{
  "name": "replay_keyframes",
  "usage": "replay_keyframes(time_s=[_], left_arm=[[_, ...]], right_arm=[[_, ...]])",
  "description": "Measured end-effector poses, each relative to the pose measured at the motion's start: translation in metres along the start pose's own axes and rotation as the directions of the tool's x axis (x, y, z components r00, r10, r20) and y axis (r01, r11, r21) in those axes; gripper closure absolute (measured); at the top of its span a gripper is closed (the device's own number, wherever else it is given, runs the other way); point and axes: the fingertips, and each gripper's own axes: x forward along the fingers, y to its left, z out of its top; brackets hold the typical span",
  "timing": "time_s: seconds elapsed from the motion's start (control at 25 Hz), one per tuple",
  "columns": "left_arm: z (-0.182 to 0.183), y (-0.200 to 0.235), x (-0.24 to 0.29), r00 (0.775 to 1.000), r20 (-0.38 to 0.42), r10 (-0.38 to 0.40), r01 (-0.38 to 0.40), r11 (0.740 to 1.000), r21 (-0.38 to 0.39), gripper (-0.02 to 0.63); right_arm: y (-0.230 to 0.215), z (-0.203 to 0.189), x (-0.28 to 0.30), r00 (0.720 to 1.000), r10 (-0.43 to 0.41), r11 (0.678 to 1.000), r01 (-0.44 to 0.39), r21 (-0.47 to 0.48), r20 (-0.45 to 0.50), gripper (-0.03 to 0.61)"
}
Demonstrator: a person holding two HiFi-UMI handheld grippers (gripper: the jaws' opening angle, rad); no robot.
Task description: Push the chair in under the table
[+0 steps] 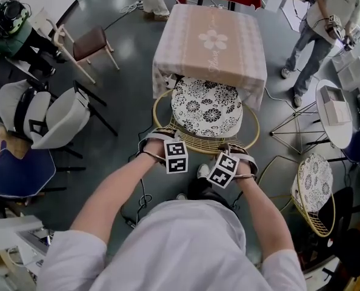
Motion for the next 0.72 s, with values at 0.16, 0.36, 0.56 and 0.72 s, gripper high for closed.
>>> replay_keyframes(time_s=[0.16,0.36,0.56,0.72], left_arm=[[0.001,0.015,0.006,1.0,-0.006,-0.003,0.003,1.0,-0.004,0.525],[0.0,0.032,0.013,1.0,-0.008,-0.002,0.002,1.0,-0.006,0.525],[0.0,0.049,0.018,1.0,-0.015,-0.002,0.002,1.0,-0.012,0.523],[0.001,0.059,0.02,1.0,-0.012,-0.005,0.004,1.0,-0.011,0.523]], right_arm=[[-0.015,0.0,0.005,1.0,0.005,1.0,-0.005,0.005,0.01,0.502],[-0.031,0.004,0.013,1.0,0.011,1.0,-0.011,0.004,0.027,0.502],[-0.048,0.006,0.019,0.999,0.016,1.0,-0.016,0.007,0.031,0.502],[-0.06,0.006,0.022,0.999,0.027,1.0,-0.028,0.014,0.04,0.502]])
